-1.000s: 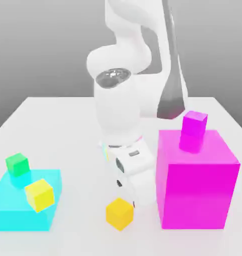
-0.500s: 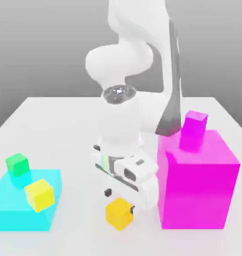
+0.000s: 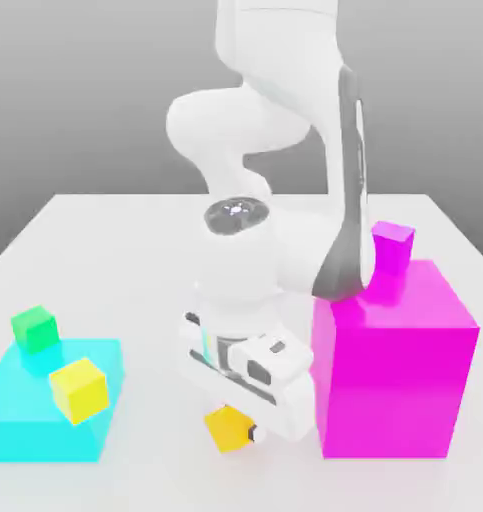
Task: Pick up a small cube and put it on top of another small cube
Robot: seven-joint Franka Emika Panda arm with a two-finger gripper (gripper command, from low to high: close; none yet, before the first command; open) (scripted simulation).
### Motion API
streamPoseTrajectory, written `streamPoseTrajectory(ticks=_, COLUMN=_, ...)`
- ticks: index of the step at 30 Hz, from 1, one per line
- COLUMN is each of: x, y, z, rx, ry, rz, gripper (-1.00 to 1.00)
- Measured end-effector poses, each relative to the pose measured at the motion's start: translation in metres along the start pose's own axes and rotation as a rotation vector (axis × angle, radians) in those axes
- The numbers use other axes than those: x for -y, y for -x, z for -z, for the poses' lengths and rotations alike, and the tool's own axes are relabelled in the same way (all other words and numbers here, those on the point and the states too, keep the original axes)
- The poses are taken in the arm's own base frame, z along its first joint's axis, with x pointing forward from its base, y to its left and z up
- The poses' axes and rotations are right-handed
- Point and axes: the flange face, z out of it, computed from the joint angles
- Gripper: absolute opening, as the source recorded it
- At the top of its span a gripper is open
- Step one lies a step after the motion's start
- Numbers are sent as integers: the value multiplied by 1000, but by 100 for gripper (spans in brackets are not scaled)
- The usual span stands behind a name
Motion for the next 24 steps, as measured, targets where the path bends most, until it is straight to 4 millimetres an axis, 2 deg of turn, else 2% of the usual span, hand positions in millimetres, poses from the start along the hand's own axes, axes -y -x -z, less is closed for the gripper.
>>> streamPoseTrajectory(ticks=10, x=4, y=0, z=44, rx=7, ry=-17, rz=7, gripper=-100)
streamPoseTrajectory(ticks=18, x=29, y=7, z=13, rx=-140, ry=-237, rz=228, gripper=-100)
streamPoseTrajectory(ticks=24, x=38, y=16, z=13, rx=-262, ry=-300, rz=420, gripper=-100)
